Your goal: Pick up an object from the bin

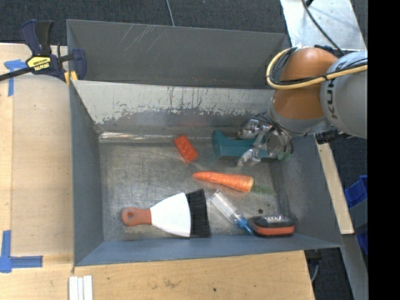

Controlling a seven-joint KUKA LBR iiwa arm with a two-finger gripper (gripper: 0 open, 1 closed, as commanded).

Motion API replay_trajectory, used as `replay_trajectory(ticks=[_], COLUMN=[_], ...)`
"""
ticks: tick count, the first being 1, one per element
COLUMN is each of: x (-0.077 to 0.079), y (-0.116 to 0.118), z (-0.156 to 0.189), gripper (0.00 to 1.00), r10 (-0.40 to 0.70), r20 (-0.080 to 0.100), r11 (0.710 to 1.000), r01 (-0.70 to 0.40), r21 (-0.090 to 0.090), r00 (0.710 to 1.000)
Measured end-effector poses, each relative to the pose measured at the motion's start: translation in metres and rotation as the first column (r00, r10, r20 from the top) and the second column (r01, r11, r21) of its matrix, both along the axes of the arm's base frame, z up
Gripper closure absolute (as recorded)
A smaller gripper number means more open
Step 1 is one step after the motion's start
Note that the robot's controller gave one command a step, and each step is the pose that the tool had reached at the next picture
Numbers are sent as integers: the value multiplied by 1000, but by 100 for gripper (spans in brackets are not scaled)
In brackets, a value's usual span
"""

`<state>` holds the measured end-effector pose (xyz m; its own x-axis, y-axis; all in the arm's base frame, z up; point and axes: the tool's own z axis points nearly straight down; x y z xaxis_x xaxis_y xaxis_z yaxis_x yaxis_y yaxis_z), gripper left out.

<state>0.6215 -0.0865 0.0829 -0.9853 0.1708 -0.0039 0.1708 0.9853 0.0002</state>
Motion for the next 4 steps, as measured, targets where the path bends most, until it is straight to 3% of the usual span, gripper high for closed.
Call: replay_trajectory(ticks=[2,4], x=[0,-3], y=[0,0], z=[0,15], gripper=[100,100], r10=[0,0], r20=[0,-12], r11=[1000,1000], r01=[0,0], r21=[0,2], r00=[1000,1000])
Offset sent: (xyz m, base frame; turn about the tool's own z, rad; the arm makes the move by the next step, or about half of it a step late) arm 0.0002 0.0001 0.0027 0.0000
